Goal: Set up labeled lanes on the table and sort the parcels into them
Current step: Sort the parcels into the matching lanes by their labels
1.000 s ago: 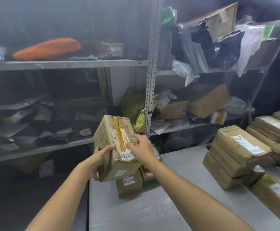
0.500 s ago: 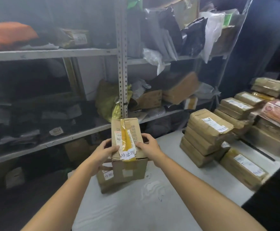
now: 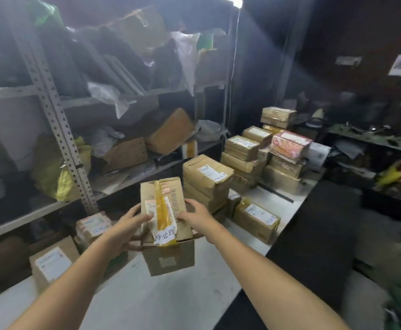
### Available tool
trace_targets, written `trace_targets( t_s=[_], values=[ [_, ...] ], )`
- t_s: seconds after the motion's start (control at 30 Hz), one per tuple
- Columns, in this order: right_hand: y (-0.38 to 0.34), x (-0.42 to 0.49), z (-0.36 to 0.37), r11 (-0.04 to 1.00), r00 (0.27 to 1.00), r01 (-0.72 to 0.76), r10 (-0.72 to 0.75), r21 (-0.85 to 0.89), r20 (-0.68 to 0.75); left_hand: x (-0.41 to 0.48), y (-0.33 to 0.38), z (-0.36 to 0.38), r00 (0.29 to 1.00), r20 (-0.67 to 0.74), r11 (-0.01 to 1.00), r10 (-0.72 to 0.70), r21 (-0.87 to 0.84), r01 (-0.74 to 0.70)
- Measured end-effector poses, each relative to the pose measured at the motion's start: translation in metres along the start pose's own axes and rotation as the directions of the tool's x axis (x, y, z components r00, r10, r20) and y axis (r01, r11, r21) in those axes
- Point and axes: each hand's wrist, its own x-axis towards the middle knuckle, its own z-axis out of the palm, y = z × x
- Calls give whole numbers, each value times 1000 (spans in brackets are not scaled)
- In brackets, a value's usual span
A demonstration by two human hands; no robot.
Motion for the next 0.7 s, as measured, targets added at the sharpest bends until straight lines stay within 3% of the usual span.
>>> trace_targets(
  t_s=[0.33,0.7],
  values=[
    [66,-26,-182,999,994,0,3,34,-109,1,53,180,992,125,992,37,114,-51],
    [117,-11,-303,997,968,-66,72,33,-240,56,87,314,969,244,986,23,153,-62]
  ],
)
